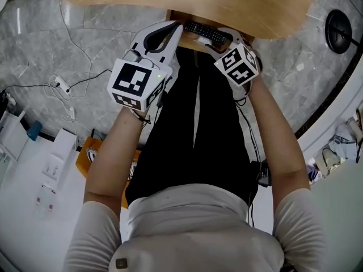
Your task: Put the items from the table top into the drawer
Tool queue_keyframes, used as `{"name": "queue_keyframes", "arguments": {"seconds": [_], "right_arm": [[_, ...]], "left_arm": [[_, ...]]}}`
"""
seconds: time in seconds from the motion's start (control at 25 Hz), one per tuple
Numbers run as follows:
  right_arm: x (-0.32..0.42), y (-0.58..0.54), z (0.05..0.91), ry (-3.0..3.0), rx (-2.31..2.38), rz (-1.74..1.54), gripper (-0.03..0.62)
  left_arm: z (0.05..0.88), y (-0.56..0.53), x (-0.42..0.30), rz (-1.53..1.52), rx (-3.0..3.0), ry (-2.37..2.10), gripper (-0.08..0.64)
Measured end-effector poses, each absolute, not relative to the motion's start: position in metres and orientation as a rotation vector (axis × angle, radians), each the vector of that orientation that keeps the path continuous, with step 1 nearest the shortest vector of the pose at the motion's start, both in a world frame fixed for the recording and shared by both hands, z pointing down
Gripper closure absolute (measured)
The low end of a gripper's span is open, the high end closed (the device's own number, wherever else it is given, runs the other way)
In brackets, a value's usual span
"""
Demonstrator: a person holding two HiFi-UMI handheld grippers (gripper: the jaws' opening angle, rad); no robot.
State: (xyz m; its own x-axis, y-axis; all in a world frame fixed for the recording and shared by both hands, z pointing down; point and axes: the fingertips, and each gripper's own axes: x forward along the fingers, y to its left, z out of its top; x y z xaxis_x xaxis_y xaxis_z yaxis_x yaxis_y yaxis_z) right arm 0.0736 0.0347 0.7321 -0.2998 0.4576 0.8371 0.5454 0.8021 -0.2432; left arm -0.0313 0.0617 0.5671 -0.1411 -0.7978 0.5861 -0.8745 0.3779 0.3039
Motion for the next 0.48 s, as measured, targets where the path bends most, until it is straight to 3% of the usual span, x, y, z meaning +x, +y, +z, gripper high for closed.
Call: {"name": "queue_keyframes", "arguments": {"seconds": [0.28,0.48], "right_arm": [[0.048,0.021,0.641,-2.062,-0.687,-0.087,0.345],[0.04,0.01,0.537,-2.19,-0.647,-0.082,0.397]], "left_arm": [[0.5,0.061,-0.041,0.15,1.458,-2.008,0.551],[0.438,0.062,-0.034,0.154,1.497,-2.043,0.551]]}}
